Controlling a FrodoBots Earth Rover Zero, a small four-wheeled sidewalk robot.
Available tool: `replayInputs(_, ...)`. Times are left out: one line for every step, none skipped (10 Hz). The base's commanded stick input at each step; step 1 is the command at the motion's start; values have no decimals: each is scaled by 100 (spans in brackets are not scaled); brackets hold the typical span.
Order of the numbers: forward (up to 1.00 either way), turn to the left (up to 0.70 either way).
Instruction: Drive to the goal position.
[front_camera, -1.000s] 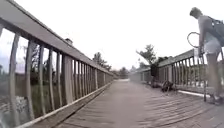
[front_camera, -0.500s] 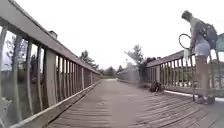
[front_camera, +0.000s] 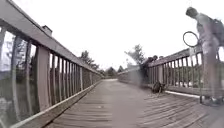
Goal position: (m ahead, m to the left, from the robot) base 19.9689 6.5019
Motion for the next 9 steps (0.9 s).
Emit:
replayInputs(45,0)
replayInputs(45,0)
replayInputs(45,0)
replayInputs(45,0)
replayInputs(45,0)
replayInputs(45,0)
replayInputs(45,0)
replayInputs(45,0)
replayInputs(45,0)
